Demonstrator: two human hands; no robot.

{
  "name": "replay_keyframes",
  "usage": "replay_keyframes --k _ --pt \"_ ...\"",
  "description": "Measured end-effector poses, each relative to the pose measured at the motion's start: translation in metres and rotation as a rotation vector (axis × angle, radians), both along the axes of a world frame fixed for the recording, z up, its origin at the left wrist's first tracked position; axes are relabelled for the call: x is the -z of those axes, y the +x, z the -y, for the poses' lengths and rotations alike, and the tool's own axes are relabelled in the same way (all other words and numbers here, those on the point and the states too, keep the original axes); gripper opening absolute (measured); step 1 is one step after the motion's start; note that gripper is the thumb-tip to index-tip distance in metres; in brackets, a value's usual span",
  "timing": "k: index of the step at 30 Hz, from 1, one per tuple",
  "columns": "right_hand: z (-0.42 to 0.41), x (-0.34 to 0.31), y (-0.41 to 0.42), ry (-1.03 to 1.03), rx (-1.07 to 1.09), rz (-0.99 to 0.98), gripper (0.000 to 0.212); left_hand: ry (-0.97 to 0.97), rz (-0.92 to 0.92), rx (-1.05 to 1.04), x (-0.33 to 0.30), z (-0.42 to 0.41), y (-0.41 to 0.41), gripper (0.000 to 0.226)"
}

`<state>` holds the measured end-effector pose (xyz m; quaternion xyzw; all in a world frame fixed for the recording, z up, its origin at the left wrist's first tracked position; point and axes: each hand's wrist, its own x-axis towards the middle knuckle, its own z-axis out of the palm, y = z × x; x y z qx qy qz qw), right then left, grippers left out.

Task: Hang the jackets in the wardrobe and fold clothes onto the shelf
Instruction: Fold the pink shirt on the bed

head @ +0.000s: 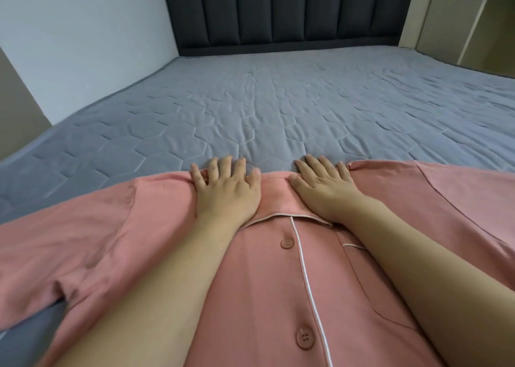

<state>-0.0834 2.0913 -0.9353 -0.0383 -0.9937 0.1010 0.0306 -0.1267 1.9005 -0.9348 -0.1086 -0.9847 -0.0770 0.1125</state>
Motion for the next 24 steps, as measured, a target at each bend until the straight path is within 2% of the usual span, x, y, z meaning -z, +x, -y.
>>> replay_keyframes --k 2,5,8,10,11,13,14,15,16,18,19,20,22,24 --pt "0.001 0.003 0.001 0.050 -0.004 -0.015 0.085 0.003 0.049 -0.034 0.000 0.001 0.007 0.065" --pt "0.008 -0.008 0.015 0.154 0.032 0.072 0.077 -0.030 0.197 -0.019 -0.015 0.017 0.036 0.062" --pt "0.029 -0.028 0.040 0.049 0.239 0.191 0.065 -0.112 0.374 0.062 -0.037 0.057 0.082 0.064" --pt "0.053 -0.045 0.054 0.011 0.317 0.200 0.060 -0.096 0.357 0.105 -0.058 0.100 0.111 0.063" --pt "0.069 -0.055 0.059 0.041 0.305 0.171 0.061 -0.025 0.285 0.087 -0.069 0.126 0.125 0.061" --pt "0.114 -0.078 0.061 0.077 0.211 0.097 0.062 0.226 0.149 -0.109 -0.085 0.186 0.152 0.047" --pt "0.144 -0.092 0.060 0.052 0.137 0.075 0.060 0.390 0.165 -0.248 -0.090 0.218 0.164 0.039" --pt "0.178 -0.103 0.058 0.026 0.050 0.063 0.058 0.562 0.257 -0.373 -0.093 0.251 0.175 0.035" --pt "0.216 -0.112 0.057 -0.003 -0.043 0.066 0.055 0.773 0.429 -0.460 -0.092 0.279 0.187 0.036" --pt "0.296 -0.123 0.058 -0.052 -0.238 0.102 0.048 1.166 0.805 -0.524 -0.086 0.324 0.212 0.038" --pt "0.336 -0.126 0.059 -0.064 -0.327 0.119 0.045 1.291 0.869 -0.546 -0.082 0.342 0.221 0.036" --pt "0.374 -0.128 0.059 -0.057 -0.407 0.131 0.043 1.407 0.845 -0.589 -0.077 0.359 0.228 0.036" --pt "0.447 -0.129 0.060 -0.022 -0.544 0.162 0.041 1.696 0.672 -0.694 -0.065 0.393 0.238 0.037" --pt "0.512 -0.126 0.056 0.032 -0.662 0.171 0.041 2.070 0.507 -0.747 -0.053 0.422 0.242 0.033"
